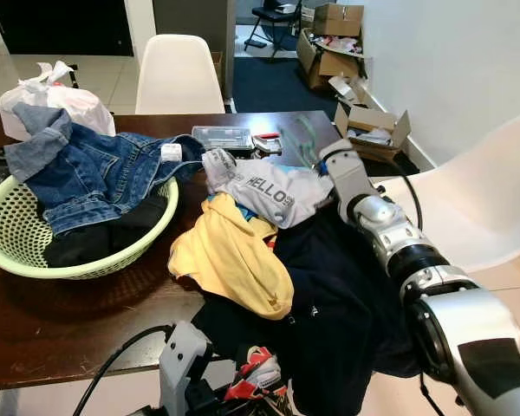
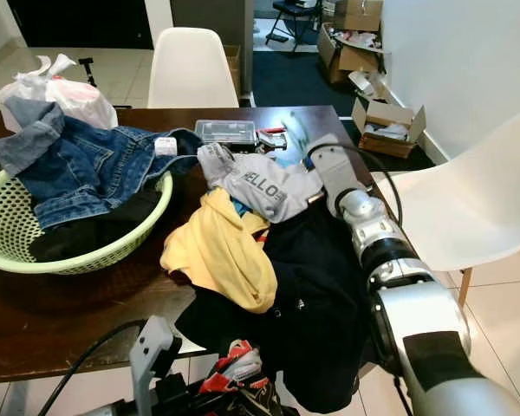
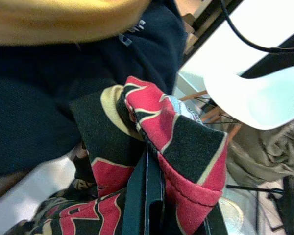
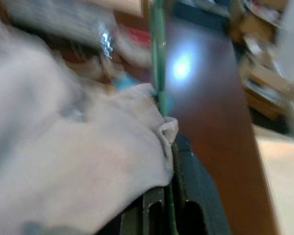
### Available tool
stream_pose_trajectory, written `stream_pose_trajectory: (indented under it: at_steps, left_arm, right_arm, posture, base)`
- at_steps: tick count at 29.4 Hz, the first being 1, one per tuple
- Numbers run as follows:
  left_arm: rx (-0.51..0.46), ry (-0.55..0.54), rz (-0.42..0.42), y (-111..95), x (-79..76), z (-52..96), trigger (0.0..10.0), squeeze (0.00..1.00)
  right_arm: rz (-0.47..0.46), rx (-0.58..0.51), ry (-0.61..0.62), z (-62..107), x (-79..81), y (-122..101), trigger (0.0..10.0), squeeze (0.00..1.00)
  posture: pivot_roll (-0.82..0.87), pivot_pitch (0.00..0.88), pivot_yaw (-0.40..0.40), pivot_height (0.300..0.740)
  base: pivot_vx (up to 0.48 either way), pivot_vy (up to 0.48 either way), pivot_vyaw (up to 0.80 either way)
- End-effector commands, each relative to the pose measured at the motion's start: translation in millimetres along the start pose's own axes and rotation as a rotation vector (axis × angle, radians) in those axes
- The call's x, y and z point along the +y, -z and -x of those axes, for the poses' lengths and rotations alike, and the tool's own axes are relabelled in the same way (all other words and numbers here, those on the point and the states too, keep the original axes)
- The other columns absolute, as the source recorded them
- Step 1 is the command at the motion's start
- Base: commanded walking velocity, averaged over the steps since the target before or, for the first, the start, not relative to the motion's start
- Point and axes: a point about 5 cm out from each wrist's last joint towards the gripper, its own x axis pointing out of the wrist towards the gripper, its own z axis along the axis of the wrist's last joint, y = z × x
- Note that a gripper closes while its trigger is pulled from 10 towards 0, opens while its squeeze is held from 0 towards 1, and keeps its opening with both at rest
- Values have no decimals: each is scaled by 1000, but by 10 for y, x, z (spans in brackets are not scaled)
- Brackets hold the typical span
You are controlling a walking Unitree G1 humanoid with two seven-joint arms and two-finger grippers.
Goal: Hang hanger
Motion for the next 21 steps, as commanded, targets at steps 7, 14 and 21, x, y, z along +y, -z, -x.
stream_pose_trajectory:
  at_steps: [7,14,21]
  left_arm:
    - [-79,-69,-23,-114,170,-59,10000,0]
    - [-90,-67,-36,-132,227,-140,10000,0]
    - [-88,-45,-39,-136,239,-202,10000,0]
  right_arm:
    - [54,-137,-279,95,144,-114,0,0]
    - [304,-4,-551,417,441,252,0,0]
    - [488,151,-701,621,691,577,0,0]
  posture:
    - [207,6,-94,740]
    - [156,0,-88,740]
    - [137,0,-84,740]
  base:
    - [0,0,0]
    - [0,0,0]
    - [0,0,0]
